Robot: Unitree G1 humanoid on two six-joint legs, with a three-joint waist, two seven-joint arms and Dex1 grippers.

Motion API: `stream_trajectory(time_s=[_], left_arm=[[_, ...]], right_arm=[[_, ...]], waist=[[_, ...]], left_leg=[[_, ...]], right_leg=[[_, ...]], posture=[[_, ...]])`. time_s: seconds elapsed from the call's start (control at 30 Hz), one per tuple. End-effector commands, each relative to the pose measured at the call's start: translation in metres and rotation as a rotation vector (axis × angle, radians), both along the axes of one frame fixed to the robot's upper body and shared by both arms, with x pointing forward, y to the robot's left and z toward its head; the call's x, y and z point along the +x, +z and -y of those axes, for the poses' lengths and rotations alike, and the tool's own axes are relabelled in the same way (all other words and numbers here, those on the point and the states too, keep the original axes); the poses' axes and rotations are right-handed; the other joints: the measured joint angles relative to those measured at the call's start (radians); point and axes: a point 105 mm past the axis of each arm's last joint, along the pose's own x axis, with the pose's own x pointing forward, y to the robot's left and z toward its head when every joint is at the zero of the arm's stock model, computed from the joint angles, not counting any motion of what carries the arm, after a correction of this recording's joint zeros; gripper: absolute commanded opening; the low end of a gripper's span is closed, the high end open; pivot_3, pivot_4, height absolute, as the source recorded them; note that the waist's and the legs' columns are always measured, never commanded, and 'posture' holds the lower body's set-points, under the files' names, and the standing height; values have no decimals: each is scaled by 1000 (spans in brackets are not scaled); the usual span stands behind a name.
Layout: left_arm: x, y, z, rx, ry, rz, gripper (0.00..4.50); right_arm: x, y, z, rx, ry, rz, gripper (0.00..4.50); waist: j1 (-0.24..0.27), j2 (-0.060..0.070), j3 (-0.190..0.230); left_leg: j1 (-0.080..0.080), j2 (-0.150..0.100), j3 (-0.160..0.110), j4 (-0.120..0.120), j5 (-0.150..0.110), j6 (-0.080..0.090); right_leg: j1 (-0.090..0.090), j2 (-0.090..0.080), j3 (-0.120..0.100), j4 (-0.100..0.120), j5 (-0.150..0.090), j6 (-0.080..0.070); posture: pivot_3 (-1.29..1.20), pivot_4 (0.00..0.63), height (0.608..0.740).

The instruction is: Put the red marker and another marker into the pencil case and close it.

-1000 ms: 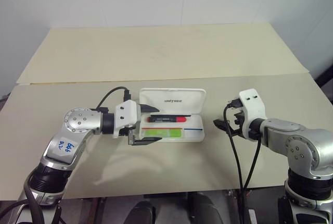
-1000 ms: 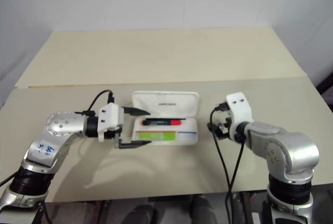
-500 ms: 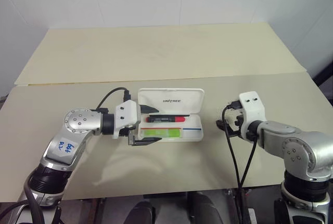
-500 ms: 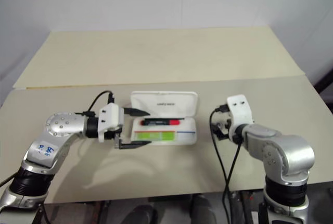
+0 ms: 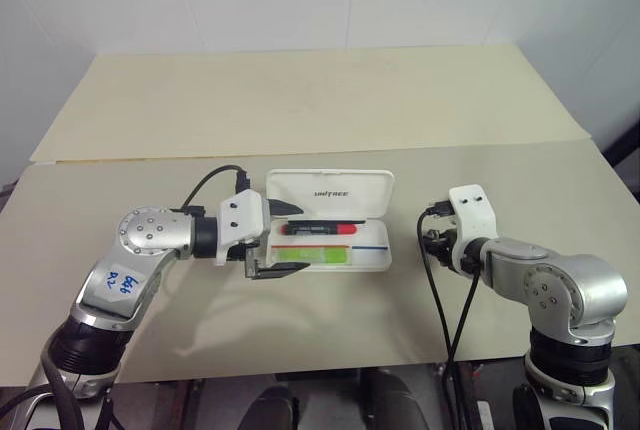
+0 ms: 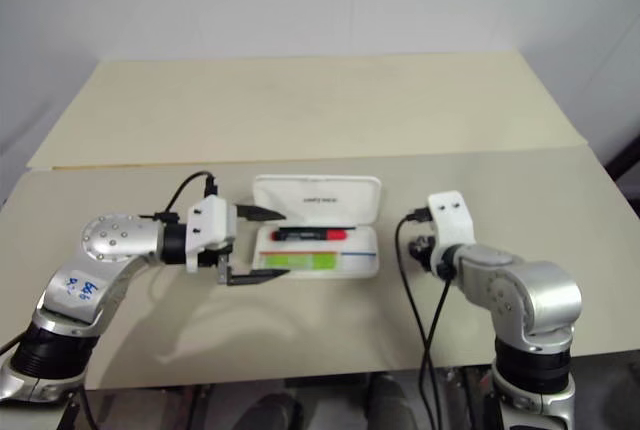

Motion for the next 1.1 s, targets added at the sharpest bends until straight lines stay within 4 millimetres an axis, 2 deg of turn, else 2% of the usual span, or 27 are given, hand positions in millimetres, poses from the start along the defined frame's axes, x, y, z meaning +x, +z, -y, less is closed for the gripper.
stream_trajectory(time_s=[0.03, 0.27, 0.43, 0.53, 0.6, 0.67, 0.87, 1.0, 1.1], left_arm=[[-3, 12, -1, -11, -1, 50, 4500], [-2, 13, -2, -16, 13, 60, 4500], [-3, 11, -4, -19, 15, 59, 4500], [-5, 9, -5, -11, 12, 56, 4500], [-5, 8, -5, -6, 14, 55, 4500], [-6, 8, -7, -5, 18, 55, 4500], [-9, 7, -11, 6, 30, 60, 4500], [-9, 8, -7, 2, 34, 68, 4500], [-12, 6, -5, 2, 33, 68, 4500]], right_arm=[[0, -3, 7, -16, -23, -15, 687], [12, 8, 15, -45, 15, 26, 687], [21, 19, 26, -140, 119, 97, 687], [31, 36, 25, -204, 208, 209, 687], [35, 46, 20, -178, 273, 272, 687], [36, 48, 12, -79, 309, 278, 687], [36, 73, -23, 53, 513, 397, 687], [16, 90, -52, 223, 772, 428, 687], [-1, 92, -62, 294, 911, 414, 687]], waist=[[0, 0, 0], [-1, 0, 0], [-1, 0, 0], [-4, 0, 0], [-11, 0, 0], [-16, 0, 0], [-23, 0, 0], [-21, 0, 0], [-20, 0, 0]], left_leg=[[0, 0, 0, 0, 0, 0], [1, 0, 0, 0, 0, 0], [1, -1, 0, 0, 0, 1], [0, 0, 1, 0, 0, 1], [0, 0, 2, -1, 0, 1], [0, 0, 2, -1, 0, 1], [0, 1, 1, -1, 0, 1], [0, 1, 1, -1, 0, 1], [-1, 1, 0, -1, -1, 2]], right_leg=[[0, 0, 0, 0, 0, 0], [1, 0, 0, 0, 0, 0], [1, 0, 0, -1, 0, 1], [1, 0, 0, -2, 0, 1], [0, 0, 0, -2, 0, 1], [0, 0, 0, -2, 1, 1], [0, 0, 0, -2, 1, 1], [0, 0, 0, -2, 1, 1], [0, 0, 0, -3, 0, 1]], posture=[[0, 150, 740], [0, 150, 740], [0, 150, 740], [0, 150, 740], [0, 150, 740], [0, 150, 740], [0, 150, 740], [0, 150, 740], [0, 150, 740]])
